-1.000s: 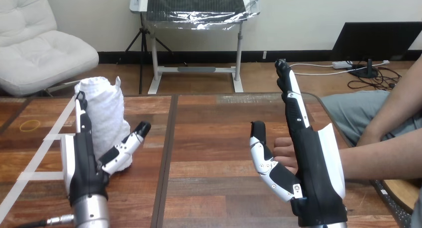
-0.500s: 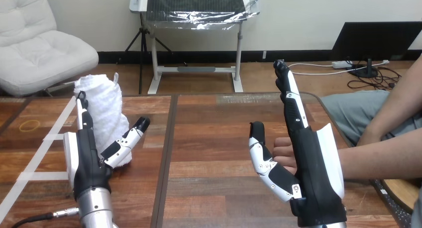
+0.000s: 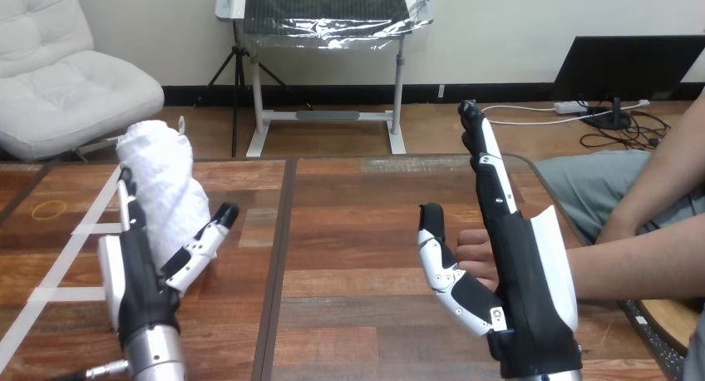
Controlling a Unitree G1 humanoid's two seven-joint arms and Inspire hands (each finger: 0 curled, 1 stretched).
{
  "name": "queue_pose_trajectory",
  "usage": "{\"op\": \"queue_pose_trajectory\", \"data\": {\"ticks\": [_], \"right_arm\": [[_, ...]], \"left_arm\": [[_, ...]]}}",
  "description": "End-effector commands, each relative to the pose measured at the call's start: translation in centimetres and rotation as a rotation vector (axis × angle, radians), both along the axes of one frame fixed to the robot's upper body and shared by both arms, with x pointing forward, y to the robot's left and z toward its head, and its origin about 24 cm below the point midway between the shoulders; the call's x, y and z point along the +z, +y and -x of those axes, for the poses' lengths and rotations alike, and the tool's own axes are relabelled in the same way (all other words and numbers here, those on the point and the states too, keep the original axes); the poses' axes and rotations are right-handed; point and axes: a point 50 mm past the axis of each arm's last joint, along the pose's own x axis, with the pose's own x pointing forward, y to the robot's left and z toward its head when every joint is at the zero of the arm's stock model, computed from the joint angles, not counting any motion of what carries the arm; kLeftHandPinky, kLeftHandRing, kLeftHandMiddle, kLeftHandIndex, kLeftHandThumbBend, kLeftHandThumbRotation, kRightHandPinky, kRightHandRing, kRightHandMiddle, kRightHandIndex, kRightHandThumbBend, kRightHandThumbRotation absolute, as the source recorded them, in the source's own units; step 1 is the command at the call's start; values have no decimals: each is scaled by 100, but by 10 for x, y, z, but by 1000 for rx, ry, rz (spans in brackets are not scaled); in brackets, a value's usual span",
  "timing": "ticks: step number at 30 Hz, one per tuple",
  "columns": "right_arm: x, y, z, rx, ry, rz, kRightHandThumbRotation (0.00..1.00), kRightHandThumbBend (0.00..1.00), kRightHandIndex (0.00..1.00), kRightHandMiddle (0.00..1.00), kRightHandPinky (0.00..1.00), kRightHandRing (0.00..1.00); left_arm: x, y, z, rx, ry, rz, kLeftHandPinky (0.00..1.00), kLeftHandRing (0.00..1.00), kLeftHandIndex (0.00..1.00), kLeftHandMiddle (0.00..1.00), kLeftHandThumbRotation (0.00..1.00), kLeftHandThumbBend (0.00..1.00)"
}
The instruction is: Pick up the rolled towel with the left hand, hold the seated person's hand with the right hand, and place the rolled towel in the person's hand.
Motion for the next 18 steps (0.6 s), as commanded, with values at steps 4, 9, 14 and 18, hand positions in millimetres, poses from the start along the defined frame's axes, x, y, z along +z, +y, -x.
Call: {"op": "queue_pose_trajectory", "data": {"ticks": [4,9,14,18], "right_arm": [[17,2,-10,6,-84,-26,0,0,100,100,100,100],[17,3,-11,12,-83,-34,0,0,100,100,100,100],[17,3,-11,18,-83,-35,0,0,100,100,100,100],[17,4,-12,25,-88,-34,0,0,100,100,100,100]], "left_arm": [[19,1,-14,-6,-114,5,100,100,100,100,46,92],[17,0,-12,-3,-114,16,100,100,100,100,47,93],[15,0,-10,-7,-116,27,100,100,100,100,49,94],[15,0,-10,-9,-115,30,100,100,100,100,49,95]]}}
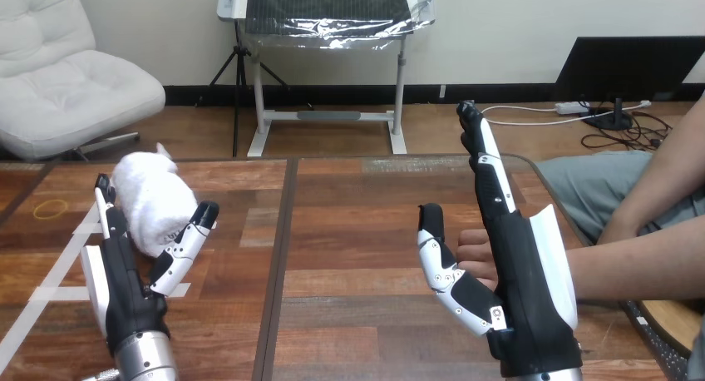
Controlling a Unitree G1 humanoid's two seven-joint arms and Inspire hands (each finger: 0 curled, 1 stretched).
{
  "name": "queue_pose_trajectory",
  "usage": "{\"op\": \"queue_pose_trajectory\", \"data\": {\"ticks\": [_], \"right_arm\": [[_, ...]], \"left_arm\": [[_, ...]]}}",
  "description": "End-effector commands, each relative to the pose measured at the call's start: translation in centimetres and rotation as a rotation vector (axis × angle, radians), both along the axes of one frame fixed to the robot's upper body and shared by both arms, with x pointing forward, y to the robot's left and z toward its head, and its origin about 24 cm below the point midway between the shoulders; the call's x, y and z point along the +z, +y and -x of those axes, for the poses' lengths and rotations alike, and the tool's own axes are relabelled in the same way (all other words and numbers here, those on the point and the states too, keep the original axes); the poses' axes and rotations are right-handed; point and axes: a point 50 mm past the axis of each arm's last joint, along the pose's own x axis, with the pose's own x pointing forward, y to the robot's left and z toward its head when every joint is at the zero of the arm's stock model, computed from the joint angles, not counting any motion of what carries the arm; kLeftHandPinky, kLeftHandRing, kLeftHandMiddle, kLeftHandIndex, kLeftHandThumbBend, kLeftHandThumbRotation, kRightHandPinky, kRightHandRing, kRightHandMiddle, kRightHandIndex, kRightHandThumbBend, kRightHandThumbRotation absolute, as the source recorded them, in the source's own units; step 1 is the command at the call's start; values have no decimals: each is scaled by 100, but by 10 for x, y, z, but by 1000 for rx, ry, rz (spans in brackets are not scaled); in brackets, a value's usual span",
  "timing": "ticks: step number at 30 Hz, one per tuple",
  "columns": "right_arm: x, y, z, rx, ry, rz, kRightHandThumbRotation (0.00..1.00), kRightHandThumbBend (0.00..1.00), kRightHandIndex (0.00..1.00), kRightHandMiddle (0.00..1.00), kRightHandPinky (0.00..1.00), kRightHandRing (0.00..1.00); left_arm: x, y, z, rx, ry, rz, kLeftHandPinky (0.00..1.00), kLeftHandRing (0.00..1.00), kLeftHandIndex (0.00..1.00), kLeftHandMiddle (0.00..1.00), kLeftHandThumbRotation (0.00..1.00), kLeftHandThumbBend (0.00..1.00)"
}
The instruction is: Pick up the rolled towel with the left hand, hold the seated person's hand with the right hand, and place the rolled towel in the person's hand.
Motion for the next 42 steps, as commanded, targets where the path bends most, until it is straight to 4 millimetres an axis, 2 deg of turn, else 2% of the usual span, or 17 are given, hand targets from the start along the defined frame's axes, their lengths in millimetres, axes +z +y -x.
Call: {"op": "queue_pose_trajectory", "data": {"ticks": [1,42], "right_arm": [[16,4,-11,13,-90,-35,0,0,100,100,100,100],[17,3,-13,6,-86,-35,0,0,100,100,100,100]], "left_arm": [[15,-4,-13,-32,-77,-8,100,100,100,100,49,95],[15,-5,-13,-45,-94,-73,100,100,100,100,52,94]]}}
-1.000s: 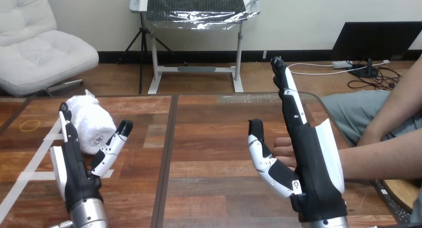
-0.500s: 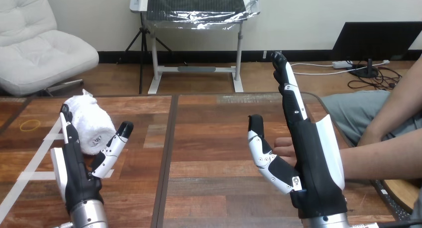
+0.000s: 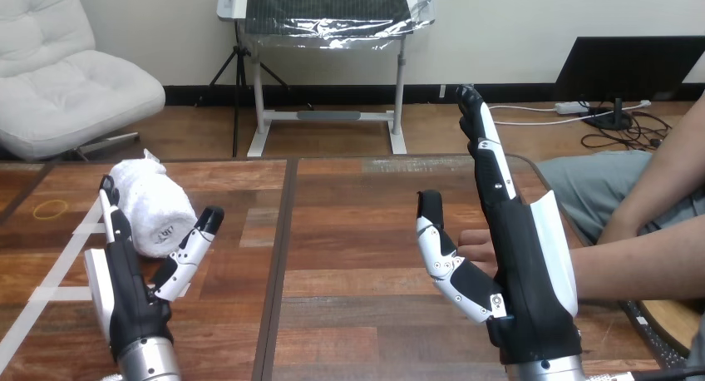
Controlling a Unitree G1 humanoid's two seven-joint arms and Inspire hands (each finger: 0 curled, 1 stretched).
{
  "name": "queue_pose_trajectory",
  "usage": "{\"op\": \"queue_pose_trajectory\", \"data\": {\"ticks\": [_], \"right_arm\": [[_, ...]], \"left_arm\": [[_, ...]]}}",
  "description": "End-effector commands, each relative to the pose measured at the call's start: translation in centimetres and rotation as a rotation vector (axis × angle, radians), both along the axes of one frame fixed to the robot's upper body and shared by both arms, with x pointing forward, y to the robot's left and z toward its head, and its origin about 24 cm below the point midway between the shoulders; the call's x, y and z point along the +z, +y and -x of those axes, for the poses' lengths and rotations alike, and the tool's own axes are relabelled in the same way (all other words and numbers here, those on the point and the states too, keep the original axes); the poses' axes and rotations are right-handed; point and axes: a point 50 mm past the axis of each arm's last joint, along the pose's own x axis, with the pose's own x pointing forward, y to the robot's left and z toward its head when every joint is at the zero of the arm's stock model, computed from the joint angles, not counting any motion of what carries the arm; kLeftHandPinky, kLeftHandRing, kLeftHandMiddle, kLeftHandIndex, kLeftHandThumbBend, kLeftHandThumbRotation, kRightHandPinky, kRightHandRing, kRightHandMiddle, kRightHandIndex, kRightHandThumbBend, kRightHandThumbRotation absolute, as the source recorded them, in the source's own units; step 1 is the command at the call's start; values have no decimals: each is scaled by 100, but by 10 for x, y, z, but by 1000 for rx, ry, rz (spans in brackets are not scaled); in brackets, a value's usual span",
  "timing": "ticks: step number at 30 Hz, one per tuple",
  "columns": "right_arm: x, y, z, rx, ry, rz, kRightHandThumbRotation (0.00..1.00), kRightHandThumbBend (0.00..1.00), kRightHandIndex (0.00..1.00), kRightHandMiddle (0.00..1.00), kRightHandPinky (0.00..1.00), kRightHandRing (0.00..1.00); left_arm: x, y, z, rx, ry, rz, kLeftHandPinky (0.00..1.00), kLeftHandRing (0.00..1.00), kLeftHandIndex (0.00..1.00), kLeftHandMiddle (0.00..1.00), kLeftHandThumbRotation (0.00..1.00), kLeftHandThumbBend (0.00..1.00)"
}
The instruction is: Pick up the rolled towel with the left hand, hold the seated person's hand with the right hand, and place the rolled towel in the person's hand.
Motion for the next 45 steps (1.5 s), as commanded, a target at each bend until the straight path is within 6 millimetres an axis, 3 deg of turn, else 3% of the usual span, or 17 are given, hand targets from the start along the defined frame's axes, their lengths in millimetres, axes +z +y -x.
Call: {"op": "queue_pose_trajectory", "data": {"ticks": [1,4,9,12,17,21,31,45], "right_arm": [[11,2,-8,0,-53,-31,0,0,100,100,100,100],[11,2,-8,-1,-52,-30,0,0,100,100,100,100],[11,3,-10,6,-68,-34,0,0,100,100,100,100],[11,4,-10,3,-67,-29,0,0,100,100,100,100],[10,3,-9,5,-69,-27,0,0,100,100,100,100],[10,3,-9,4,-68,-25,0,0,100,100,100,100],[8,3,-8,3,-57,-40,0,0,100,100,100,100],[5,4,-7,8,-42,-47,0,0,100,100,100,100]], "left_arm": [[20,-3,-17,-45,-92,-65,100,100,100,100,52,94],[21,-2,-16,-45,-95,-87,100,100,100,100,52,94],[42,37,-26,-153,-30,-742,100,100,100,100,55,82],[51,51,-30,-194,9,-898,100,100,100,100,55,73],[67,69,-37,-249,66,-1104,100,100,99,100,48,68],[79,79,-42,-272,92,-1209,100,100,97,99,34,69],[104,91,-53,-321,134,-1376,100,100,95,98,18,75],[129,92,-59,-373,110,-1460,100,98,94,97,15,78]]}}
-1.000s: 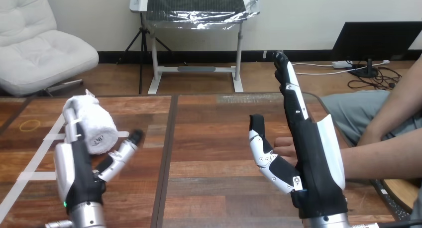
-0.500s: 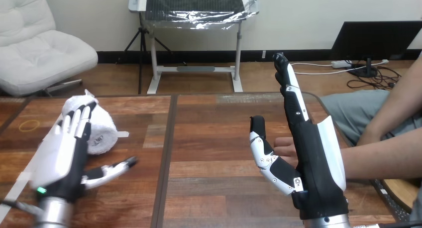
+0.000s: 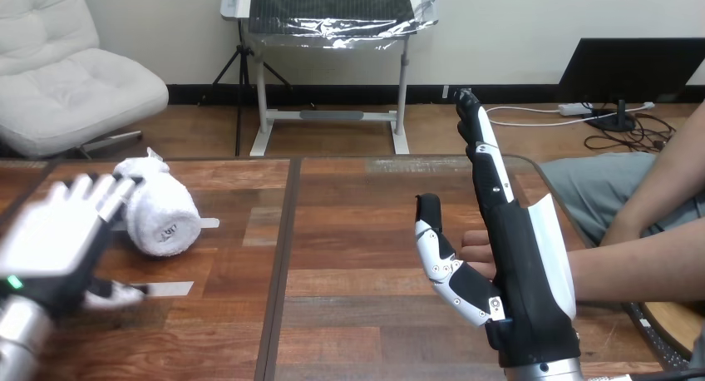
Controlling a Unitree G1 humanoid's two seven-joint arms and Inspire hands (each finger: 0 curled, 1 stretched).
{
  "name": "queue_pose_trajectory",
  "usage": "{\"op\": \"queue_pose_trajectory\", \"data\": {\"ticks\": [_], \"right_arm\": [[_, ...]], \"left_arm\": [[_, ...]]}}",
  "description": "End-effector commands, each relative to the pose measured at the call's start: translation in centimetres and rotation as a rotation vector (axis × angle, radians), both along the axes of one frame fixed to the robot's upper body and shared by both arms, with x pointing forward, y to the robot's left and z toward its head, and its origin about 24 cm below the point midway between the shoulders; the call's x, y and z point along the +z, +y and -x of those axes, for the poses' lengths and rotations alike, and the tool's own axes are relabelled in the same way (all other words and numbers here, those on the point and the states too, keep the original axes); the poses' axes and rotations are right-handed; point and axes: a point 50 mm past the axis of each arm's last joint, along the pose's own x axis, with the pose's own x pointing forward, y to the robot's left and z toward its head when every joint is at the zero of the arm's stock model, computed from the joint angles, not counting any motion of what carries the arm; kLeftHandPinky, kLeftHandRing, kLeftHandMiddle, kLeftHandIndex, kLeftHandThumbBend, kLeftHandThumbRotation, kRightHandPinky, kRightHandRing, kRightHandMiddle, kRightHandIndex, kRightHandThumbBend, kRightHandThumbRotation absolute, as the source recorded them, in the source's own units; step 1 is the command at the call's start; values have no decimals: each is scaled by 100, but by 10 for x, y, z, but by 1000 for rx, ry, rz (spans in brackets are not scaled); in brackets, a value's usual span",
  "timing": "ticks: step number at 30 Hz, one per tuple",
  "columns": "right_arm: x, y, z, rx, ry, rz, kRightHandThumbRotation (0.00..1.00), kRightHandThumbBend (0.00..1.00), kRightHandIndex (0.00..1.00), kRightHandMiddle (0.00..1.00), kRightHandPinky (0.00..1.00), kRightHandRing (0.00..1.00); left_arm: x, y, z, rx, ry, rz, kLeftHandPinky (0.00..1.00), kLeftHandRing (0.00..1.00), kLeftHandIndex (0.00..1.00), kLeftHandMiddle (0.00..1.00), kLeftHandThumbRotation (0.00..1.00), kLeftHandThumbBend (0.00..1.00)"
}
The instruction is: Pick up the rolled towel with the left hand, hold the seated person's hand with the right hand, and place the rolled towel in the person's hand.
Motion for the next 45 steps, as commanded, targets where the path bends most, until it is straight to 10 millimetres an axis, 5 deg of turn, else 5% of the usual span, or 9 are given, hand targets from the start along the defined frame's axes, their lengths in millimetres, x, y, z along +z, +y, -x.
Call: {"op": "queue_pose_trajectory", "data": {"ticks": [1,45], "right_arm": [[8,3,-8,5,-55,-46,0,0,100,100,100,100],[4,2,-12,13,-40,-54,0,0,100,100,100,100]], "left_arm": [[68,-23,-42,-173,-176,-80,100,98,94,97,15,78],[100,-31,-66,-190,-163,-346,100,97,94,96,7,76]]}}
